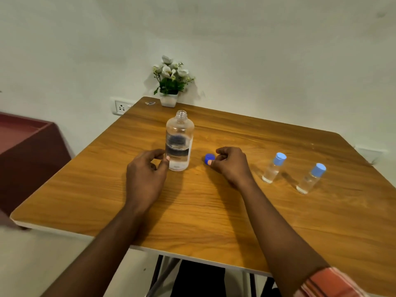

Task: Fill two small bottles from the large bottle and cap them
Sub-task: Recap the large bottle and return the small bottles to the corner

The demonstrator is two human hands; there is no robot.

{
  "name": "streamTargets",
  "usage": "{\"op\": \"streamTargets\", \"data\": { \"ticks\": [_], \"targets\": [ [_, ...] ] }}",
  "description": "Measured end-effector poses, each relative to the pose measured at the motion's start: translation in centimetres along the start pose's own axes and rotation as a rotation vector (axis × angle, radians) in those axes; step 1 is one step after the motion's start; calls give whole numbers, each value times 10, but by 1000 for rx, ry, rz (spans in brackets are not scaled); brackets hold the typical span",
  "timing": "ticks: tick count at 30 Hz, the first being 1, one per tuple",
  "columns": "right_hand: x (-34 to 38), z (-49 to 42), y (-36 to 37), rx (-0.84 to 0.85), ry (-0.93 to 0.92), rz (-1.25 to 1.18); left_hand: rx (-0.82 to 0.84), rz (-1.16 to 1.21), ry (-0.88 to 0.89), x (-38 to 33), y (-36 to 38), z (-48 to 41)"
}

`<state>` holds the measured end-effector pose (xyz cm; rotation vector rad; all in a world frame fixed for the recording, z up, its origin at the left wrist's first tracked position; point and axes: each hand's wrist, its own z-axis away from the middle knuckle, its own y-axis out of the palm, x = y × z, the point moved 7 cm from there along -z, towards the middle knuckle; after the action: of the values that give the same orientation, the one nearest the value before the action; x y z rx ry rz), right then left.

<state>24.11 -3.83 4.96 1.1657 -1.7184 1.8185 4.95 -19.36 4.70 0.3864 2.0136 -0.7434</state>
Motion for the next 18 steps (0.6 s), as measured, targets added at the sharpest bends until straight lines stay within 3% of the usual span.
{"op": "streamTargets", "data": {
  "ticks": [10,18],
  "targets": [
    [1,-5,13,-80,-25,124,40,-27,-18,6,11,-7],
    [74,-3,-17,-97,-308,57,141,-46,-44,7,24,-10]
  ]
}}
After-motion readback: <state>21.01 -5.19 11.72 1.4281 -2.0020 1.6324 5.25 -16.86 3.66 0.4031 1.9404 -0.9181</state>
